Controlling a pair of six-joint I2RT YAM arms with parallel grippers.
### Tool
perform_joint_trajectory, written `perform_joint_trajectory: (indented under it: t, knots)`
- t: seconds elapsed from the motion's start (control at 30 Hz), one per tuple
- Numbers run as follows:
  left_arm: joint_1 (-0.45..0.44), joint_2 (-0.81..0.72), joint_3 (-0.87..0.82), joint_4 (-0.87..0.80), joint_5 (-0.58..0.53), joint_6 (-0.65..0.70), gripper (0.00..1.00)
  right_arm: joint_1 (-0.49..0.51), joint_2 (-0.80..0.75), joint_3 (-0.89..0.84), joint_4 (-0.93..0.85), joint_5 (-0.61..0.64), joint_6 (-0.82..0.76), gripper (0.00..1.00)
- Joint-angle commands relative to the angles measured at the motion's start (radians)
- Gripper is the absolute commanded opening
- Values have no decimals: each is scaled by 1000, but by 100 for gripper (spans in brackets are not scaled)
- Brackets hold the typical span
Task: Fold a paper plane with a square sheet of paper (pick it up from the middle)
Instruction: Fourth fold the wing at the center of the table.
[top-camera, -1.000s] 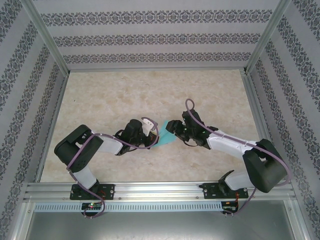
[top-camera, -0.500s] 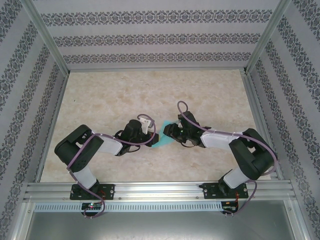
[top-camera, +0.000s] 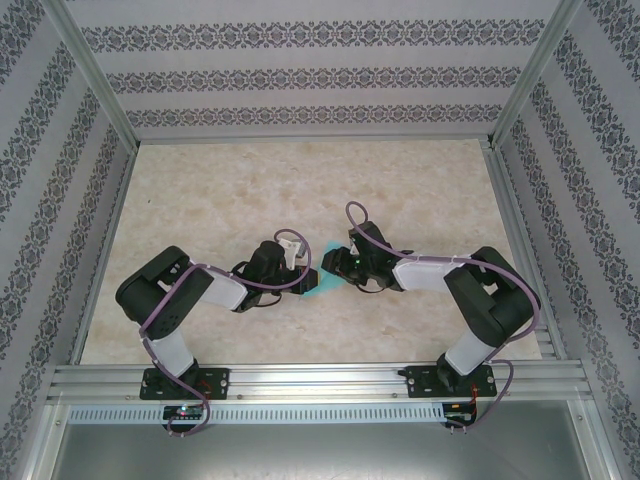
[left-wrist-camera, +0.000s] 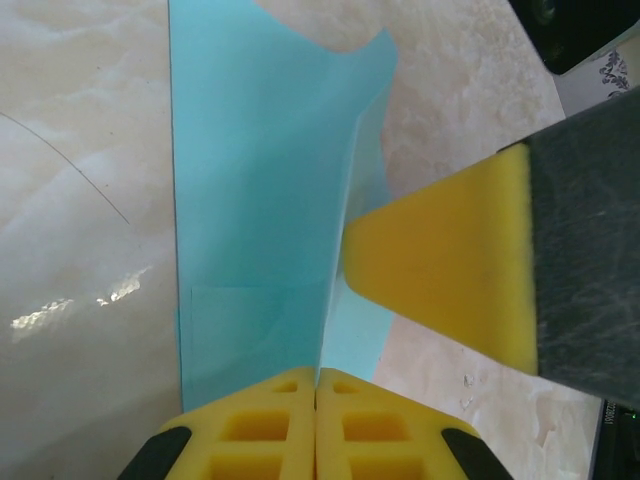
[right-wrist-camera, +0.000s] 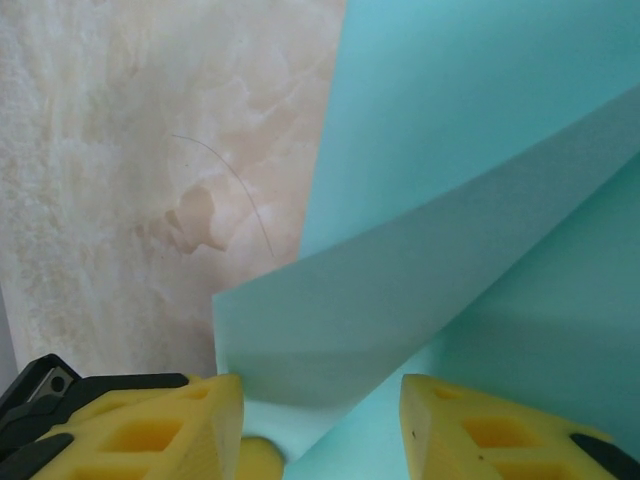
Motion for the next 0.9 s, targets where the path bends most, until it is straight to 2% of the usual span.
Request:
perform_joint_trajectory:
  t: [0.0,0.2,0.37,0.53,0.87]
  knots:
    - [6,17,4,53,9,-41,7,6,4,11,33,-3,-10,45]
    - [20,25,-14,97,10,-88,6,4,-24,-3,25,14,-11,46]
    - [22,22,-13,98,12,-100,7,5,19,24,-27,22,-10,43]
    - [24,22,-15,97,16,-99,8,9,48,46,-67,37,-9,43]
    - [25,37,35,17,118,-47,26,11,82,71,-136,62,9,48]
